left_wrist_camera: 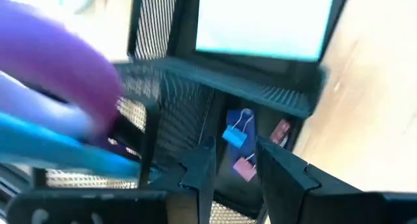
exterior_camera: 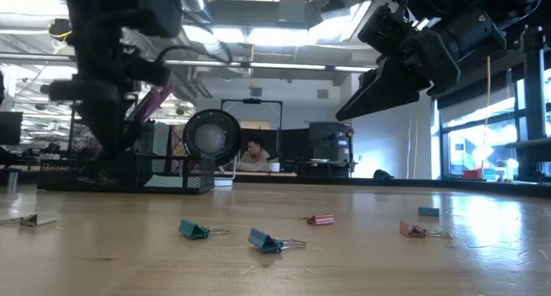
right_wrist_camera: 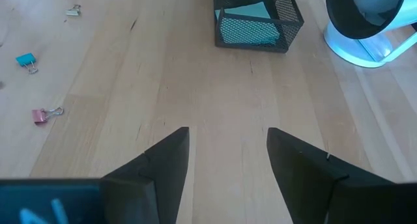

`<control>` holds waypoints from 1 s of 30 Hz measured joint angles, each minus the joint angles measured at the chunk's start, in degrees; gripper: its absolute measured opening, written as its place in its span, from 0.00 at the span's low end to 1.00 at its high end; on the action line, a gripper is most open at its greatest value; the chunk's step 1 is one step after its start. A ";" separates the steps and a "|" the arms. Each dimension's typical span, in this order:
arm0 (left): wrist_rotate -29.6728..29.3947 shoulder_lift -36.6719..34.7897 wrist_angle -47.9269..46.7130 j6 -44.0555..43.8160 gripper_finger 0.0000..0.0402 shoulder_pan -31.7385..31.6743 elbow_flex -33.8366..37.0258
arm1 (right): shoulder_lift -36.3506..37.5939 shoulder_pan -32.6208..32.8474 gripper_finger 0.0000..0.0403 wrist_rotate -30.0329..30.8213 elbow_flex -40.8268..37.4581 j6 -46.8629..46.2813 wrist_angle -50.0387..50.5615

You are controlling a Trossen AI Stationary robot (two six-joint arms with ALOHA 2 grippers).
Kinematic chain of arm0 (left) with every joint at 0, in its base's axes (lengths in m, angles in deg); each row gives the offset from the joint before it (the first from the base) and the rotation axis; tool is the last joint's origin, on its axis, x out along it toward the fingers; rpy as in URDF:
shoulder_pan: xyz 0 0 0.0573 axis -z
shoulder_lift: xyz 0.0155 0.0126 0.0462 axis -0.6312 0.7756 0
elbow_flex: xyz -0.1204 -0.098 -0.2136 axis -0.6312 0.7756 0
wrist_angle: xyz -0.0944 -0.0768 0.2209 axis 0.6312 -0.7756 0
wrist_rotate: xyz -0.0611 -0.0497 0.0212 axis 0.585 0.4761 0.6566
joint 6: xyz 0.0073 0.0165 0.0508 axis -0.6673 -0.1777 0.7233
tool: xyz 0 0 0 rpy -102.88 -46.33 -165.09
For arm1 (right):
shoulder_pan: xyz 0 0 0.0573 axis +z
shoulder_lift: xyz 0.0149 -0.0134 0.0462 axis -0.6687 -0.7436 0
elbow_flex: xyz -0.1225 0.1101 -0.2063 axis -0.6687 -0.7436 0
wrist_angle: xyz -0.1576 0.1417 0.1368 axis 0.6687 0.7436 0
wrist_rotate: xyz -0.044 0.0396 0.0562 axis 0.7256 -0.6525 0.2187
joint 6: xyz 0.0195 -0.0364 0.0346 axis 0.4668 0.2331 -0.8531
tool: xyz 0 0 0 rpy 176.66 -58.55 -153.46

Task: Pick and place office supplies into organizer
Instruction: Put the yellow binder clip into the black desk organizer

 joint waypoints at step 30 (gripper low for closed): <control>16.55 9.35 22.34 7.50 0.39 17.71 -10.76 | 0.00 0.00 0.52 0.00 0.00 -0.38 0.02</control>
